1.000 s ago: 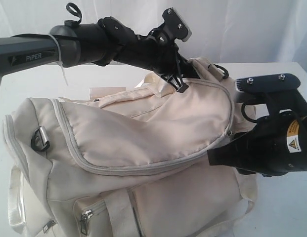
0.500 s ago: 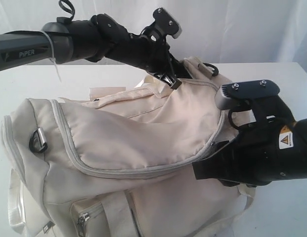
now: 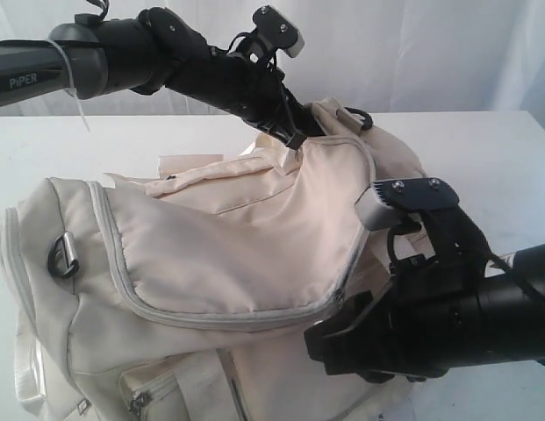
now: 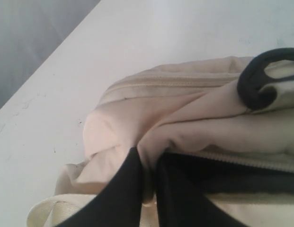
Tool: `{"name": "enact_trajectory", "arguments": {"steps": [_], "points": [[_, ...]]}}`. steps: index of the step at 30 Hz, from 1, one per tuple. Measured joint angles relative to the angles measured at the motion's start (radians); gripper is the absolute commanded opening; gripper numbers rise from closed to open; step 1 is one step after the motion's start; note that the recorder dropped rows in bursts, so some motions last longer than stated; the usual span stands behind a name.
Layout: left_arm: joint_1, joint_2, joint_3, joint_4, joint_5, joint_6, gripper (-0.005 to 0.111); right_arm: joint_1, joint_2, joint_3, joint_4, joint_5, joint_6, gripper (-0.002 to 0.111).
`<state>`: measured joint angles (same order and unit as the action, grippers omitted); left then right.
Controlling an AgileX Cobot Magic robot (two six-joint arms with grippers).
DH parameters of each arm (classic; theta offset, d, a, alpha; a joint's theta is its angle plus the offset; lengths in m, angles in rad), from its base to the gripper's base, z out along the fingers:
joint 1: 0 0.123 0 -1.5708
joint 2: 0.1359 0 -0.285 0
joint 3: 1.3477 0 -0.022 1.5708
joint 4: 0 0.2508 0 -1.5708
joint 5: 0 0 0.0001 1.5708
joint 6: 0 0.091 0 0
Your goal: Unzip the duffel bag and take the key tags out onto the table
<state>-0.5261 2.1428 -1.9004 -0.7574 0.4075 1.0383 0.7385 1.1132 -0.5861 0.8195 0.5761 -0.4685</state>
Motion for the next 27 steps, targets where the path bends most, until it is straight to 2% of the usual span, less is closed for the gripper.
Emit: {"name": "enact_trajectory", "arguments": {"steps": [11,27], "points": [[0.0,0.0,0.0,0.0,0.004,-0.037,0.0,0.0,0.0,0.04,0.227,0.057,-0.217,0.0],[0.002,0.0,0.0,0.004,0.009,-0.039,0.0,0.0,0.0,0.08,0.417,0.099,-0.407,0.0]]}}
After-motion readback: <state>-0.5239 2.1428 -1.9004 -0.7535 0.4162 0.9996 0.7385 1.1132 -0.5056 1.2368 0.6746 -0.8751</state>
